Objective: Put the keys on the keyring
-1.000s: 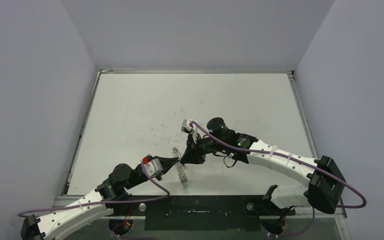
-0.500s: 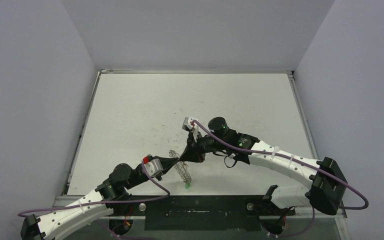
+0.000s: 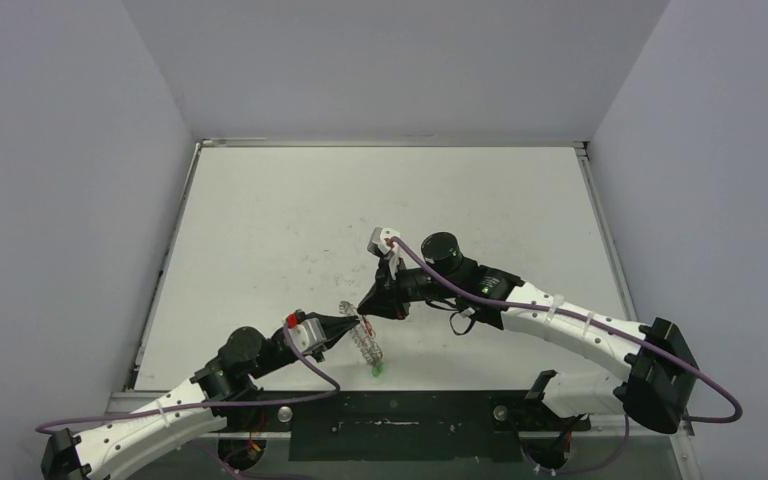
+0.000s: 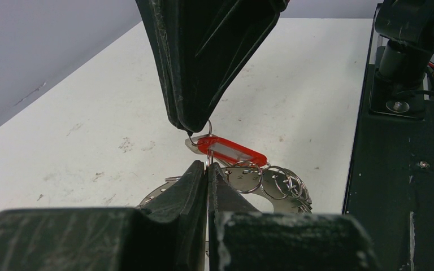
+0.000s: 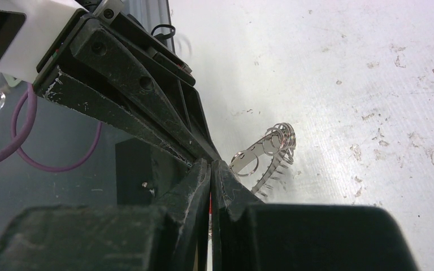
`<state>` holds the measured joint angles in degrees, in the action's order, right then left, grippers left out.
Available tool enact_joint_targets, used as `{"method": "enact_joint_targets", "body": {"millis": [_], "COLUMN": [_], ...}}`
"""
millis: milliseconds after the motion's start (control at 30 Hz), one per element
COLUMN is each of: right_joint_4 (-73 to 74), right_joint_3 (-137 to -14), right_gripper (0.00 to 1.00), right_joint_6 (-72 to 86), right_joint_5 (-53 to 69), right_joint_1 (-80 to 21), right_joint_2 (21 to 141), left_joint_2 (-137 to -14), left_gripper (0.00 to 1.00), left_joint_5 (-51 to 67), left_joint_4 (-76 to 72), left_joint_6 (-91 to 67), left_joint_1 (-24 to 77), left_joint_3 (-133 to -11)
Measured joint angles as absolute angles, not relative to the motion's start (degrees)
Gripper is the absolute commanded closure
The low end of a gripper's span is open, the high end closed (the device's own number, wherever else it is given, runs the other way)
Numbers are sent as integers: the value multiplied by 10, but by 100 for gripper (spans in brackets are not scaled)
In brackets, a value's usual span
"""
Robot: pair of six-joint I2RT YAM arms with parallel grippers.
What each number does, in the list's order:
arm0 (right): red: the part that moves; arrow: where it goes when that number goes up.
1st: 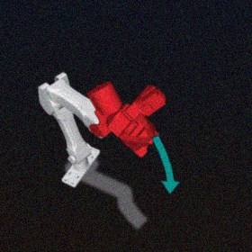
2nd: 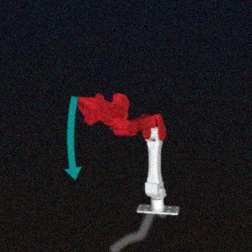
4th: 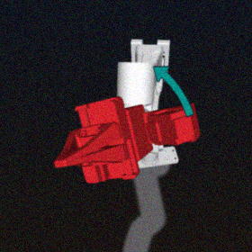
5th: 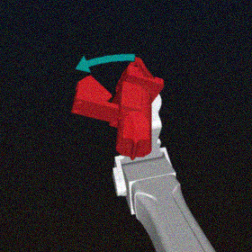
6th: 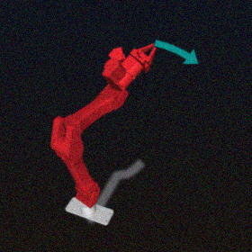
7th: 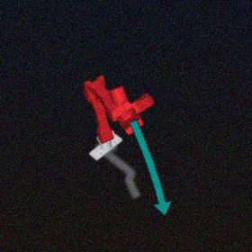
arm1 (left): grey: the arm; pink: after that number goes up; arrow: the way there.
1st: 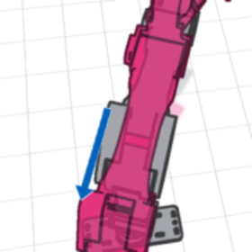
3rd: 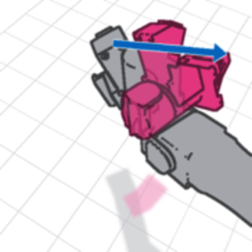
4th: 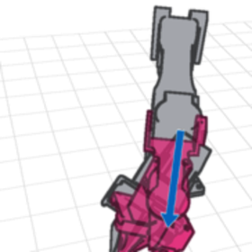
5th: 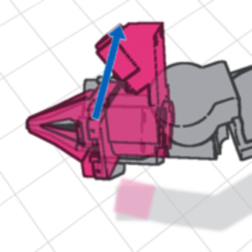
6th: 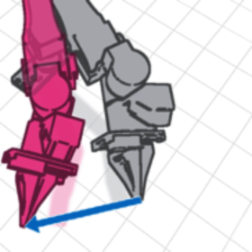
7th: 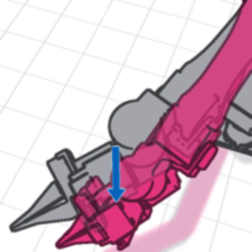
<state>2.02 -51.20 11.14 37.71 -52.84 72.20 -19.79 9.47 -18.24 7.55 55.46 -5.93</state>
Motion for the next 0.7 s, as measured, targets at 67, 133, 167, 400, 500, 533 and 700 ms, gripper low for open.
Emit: {"method": "enact_joint_targets", "body": {"millis": [67, 133, 167, 400, 500, 533, 700], "right_joint_4": [20, 20, 21, 42, 48, 48, 46], "right_joint_3": [-512, -512, -512, -512, -512, -512, -512], "right_gripper": [100, 100, 100, 100, 100, 100, 100], "right_joint_6": [111, 111, 111, 100, 96, 96, 98], "right_joint_5": [377, 377, 377, 380, 384, 385, 395], "right_joint_1": [-528, -528, -528, -528, -529, -529, -529], "right_joint_2": [722, 722, 722, 717, 717, 717, 717], "left_joint_2": [-198, -198, -198, -188, -187, -187, -190], "left_gripper": [100, 100, 100, 100, 100, 100, 100], "left_joint_5": [95, 94, 93, 81, 80, 79, 79], "left_joint_4": [-182, -182, -182, -182, -182, -182, -183], "left_joint_6": [76, 75, 75, 77, 77, 77, 77], "left_joint_1": [555, 555, 555, 555, 555, 555, 555], "left_joint_3": [-59, -59, -59, -59, -59, -59, -59]}}
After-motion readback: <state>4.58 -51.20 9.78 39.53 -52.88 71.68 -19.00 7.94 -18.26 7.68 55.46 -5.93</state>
